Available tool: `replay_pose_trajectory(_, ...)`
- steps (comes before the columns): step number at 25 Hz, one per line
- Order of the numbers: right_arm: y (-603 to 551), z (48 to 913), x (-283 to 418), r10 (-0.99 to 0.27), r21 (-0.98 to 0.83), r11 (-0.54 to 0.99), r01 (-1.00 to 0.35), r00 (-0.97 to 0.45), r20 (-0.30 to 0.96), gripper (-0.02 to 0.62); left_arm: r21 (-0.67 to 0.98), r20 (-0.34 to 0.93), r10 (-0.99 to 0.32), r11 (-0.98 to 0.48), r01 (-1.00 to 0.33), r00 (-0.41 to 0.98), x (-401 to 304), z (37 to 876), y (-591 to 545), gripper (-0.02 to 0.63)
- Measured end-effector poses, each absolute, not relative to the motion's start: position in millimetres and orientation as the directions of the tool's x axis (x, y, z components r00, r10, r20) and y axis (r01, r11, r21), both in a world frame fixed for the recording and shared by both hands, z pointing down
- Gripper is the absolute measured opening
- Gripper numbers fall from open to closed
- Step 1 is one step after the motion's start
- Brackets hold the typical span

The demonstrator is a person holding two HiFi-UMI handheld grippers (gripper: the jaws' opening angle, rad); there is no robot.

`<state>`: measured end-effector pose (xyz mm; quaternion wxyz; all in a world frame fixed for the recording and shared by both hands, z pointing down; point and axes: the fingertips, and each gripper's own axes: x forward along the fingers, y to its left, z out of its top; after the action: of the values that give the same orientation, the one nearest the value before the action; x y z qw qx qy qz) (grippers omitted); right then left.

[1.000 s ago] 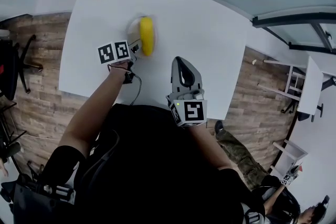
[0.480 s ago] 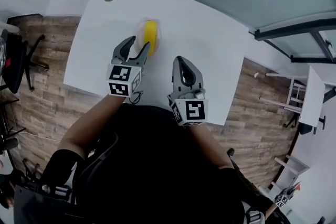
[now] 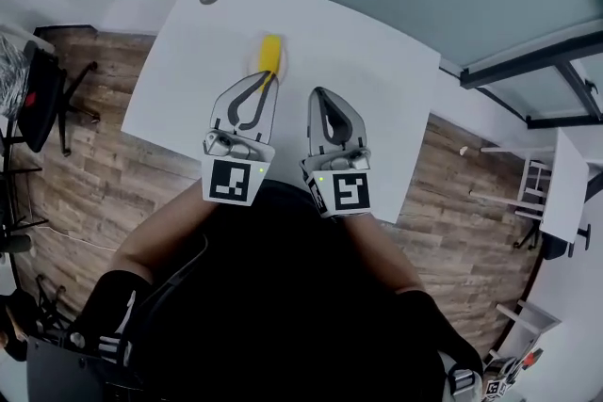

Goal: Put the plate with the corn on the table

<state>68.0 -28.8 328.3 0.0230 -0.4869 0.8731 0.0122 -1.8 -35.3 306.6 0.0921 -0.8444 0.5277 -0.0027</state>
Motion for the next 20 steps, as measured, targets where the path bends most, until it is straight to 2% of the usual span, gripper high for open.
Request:
replay_pose_trajectory(1,-25,326,67,-0.845,0.006,0.532,-0.847,-0.531,-0.062,0.002,-0.163,-0.099,-0.898,-0.411,-0.897,0.429,-4,304,-31,0.003)
replay_pose_trajectory(7,-2,316,66,-0.815,0.020,0.571,-0.821,-0.570,-0.109,0.002,-0.188,-0.125,-0.909,-0.371,-0.909,0.397,-1,299,-5,0.003)
replay_pose_trajectory(20,5,316,71,-0.796,0.052,0.592,-0.804,-0.593,-0.124,0.002,-0.193,-0.115,-0.924,-0.340,-0.920,0.366,3,301,8,0.003)
